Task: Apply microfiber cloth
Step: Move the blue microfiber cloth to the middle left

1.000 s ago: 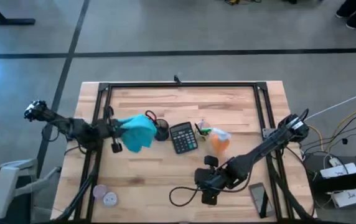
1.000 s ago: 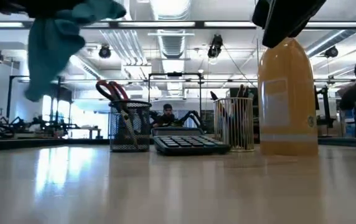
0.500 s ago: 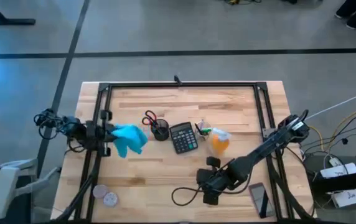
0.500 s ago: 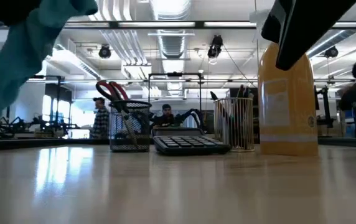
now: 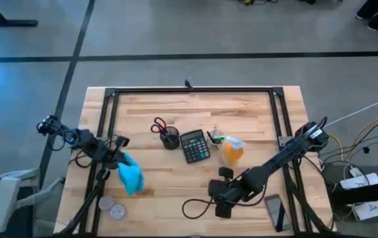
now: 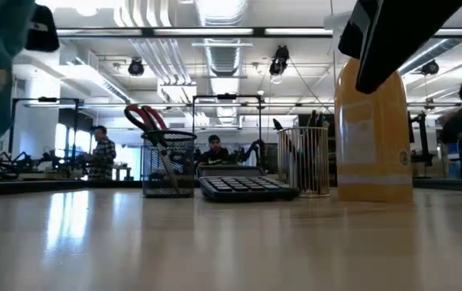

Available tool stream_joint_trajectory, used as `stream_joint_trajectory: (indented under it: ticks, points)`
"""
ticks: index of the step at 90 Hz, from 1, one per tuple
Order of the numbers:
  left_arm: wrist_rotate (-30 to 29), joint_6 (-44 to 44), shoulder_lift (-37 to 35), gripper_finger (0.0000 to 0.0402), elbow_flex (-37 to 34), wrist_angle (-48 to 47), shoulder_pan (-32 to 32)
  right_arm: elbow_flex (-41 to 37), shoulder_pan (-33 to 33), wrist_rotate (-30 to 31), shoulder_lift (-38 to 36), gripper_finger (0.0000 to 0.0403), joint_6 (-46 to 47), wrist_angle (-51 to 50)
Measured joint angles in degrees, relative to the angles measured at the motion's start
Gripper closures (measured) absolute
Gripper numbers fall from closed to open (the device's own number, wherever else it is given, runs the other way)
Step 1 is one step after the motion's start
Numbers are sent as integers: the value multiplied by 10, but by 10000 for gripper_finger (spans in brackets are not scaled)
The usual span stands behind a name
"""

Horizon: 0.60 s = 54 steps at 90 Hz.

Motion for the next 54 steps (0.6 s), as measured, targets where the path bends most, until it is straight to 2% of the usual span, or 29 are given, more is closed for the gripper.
stream_joint_trajectory:
  ticks: [15,36,54]
  points:
    - [-31,-69,0,388,-18,-12,0,0,1,0,0,389,-1,21]
    - [-32,-221,5,330,-17,-45,0,-2,-4,18,0,389,-54,90]
    - [-72,-419,11,275,42,-224,0,-2,-13,20,0,389,-76,101]
